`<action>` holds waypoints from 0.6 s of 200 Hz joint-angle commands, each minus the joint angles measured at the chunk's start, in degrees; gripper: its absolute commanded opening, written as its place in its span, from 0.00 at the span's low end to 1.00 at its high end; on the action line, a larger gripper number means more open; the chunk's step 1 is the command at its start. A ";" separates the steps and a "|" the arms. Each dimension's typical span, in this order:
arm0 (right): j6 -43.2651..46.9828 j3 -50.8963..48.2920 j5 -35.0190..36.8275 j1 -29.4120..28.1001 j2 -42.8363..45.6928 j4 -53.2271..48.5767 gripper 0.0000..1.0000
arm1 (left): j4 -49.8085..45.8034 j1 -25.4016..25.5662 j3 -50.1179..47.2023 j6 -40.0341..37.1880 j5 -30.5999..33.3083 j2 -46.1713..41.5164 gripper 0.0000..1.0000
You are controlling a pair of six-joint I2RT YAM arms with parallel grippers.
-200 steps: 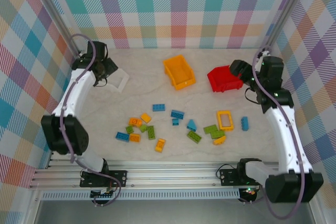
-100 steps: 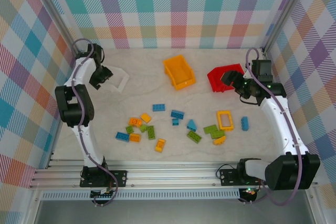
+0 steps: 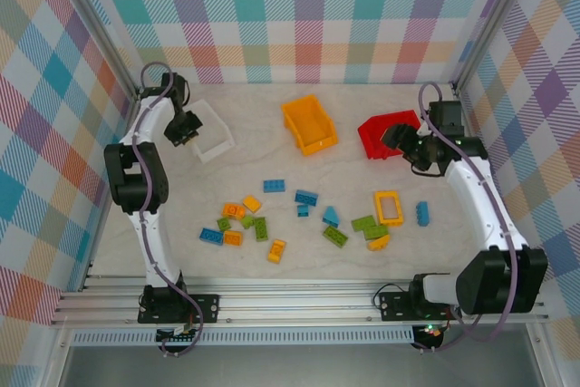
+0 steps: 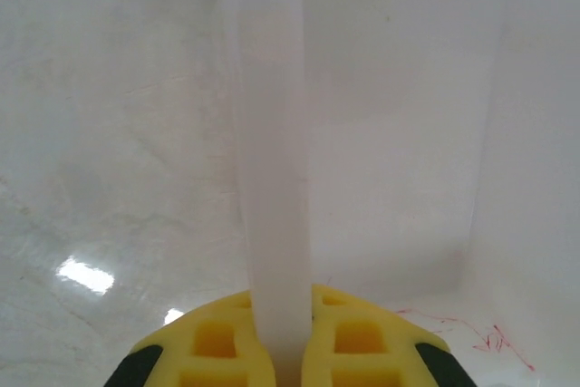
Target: Sort the legos into containers by color
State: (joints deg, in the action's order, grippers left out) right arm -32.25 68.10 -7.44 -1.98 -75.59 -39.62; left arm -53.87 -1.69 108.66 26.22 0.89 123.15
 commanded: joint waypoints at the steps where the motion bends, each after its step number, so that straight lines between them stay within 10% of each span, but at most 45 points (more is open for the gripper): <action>1: -4.86 3.21 8.82 -0.31 -3.20 -4.17 0.73 | -0.14 3.86 2.49 -6.11 -1.28 1.45 0.00; 120: -13.12 18.78 9.23 3.34 -33.58 -1.36 0.65 | 1.93 14.78 5.71 -5.10 -4.84 5.20 0.00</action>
State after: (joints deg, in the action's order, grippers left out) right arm -44.82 83.05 2.15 0.82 -105.56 -39.86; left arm -52.45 12.27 112.18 21.19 -3.22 127.04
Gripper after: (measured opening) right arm 0.657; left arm 0.089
